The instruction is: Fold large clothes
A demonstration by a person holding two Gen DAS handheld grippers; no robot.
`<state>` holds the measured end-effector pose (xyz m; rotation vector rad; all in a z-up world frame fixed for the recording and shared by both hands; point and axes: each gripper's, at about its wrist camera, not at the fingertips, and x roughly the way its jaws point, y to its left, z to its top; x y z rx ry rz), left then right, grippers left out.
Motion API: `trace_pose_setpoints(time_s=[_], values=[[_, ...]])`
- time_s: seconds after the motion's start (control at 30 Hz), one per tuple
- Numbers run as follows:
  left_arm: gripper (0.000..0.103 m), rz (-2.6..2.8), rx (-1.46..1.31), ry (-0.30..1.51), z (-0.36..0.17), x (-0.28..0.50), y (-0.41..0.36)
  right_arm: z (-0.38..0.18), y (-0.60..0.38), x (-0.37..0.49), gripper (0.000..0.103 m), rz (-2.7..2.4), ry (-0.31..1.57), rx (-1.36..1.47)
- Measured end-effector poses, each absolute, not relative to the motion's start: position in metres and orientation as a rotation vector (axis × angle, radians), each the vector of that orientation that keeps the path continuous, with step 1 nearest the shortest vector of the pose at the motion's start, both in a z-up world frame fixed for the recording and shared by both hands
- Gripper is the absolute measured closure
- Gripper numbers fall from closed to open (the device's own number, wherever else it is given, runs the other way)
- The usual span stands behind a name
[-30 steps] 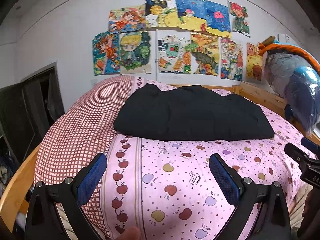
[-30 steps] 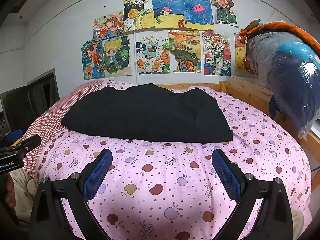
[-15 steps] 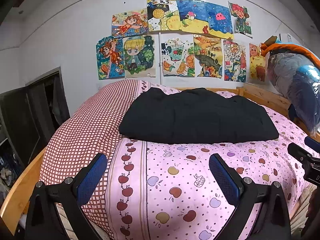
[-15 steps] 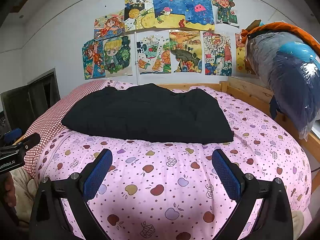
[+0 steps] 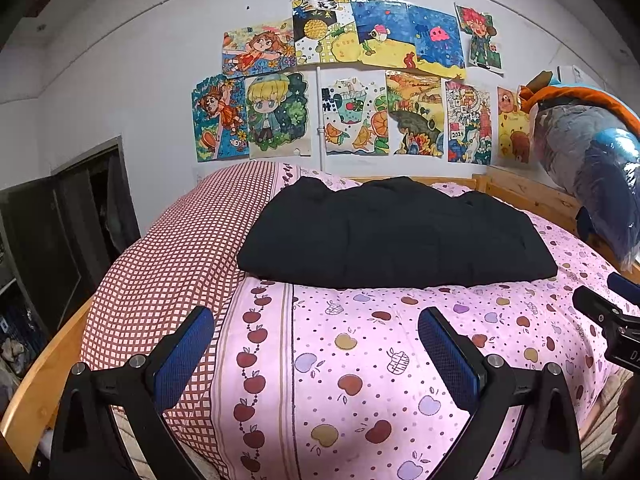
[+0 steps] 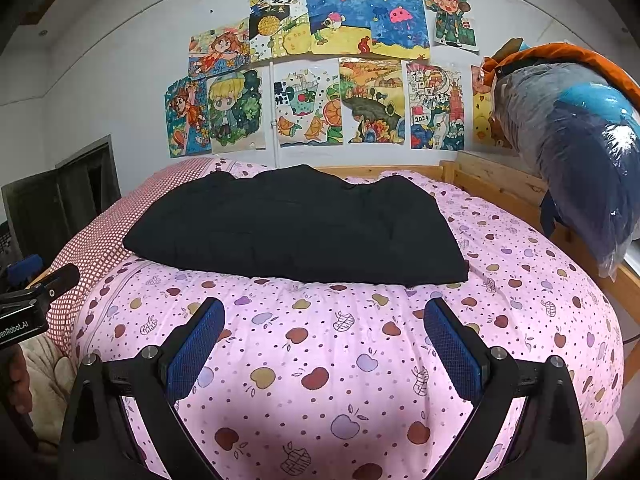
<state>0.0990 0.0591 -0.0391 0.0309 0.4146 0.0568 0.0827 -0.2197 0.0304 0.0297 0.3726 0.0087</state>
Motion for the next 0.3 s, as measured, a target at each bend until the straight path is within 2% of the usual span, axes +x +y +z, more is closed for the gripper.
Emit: trace_pose_setpoints(time_s=[0.3], values=[[0.0,0.057,0.033,0.42,-0.0395,0.0995,0.0589,0.029,-0.2188,0.0831,0.005,0.012,0.376,0.03]])
